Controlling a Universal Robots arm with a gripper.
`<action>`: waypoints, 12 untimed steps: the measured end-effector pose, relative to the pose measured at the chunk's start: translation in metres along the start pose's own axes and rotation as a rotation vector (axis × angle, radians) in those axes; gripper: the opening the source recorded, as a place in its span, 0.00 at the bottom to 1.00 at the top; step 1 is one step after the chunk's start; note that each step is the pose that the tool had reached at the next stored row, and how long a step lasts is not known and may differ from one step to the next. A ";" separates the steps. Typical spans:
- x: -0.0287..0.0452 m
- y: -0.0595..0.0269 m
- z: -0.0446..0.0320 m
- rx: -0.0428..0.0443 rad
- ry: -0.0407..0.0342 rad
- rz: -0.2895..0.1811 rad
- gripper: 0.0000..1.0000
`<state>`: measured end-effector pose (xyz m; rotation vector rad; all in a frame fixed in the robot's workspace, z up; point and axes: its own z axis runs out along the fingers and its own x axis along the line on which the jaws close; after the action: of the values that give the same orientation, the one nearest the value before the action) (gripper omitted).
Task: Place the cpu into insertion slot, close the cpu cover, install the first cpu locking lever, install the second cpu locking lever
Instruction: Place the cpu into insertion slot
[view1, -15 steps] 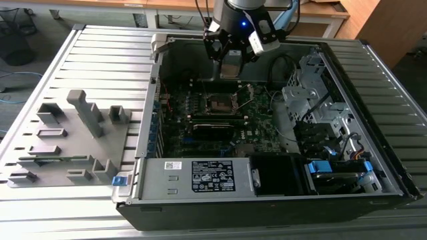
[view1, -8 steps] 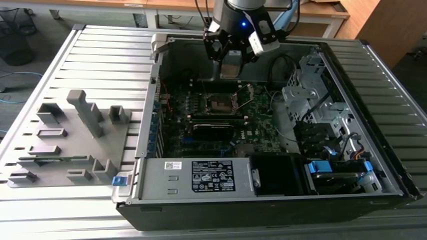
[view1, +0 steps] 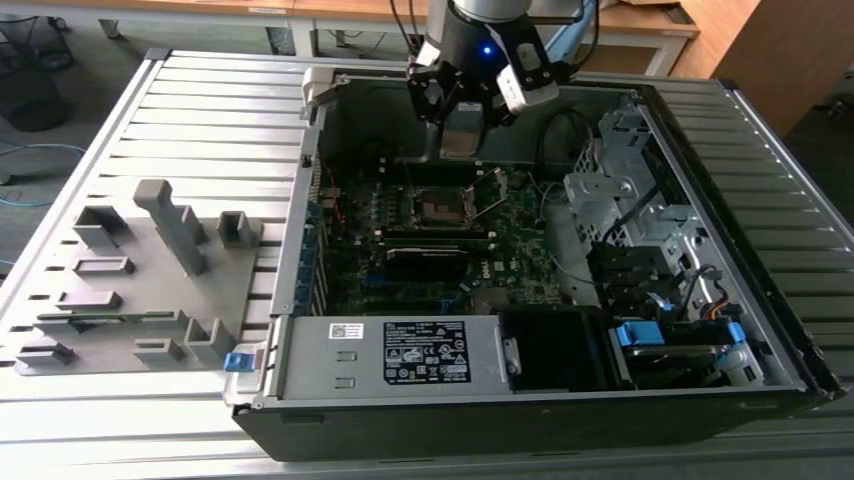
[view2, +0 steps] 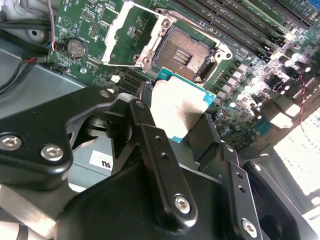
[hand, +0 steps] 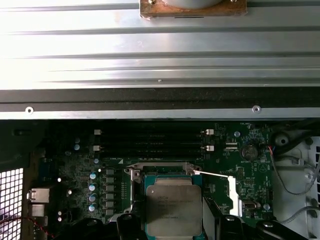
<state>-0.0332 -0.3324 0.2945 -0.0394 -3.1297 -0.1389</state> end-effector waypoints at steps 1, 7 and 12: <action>0.0000 0.0000 0.0002 0.0001 0.0001 0.000 0.54; 0.0000 -0.0001 0.0012 0.0001 0.0000 0.000 0.54; 0.0000 -0.0002 0.0019 0.0001 0.0000 0.000 0.54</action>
<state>-0.0332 -0.3324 0.2926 -0.0395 -3.1297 -0.1388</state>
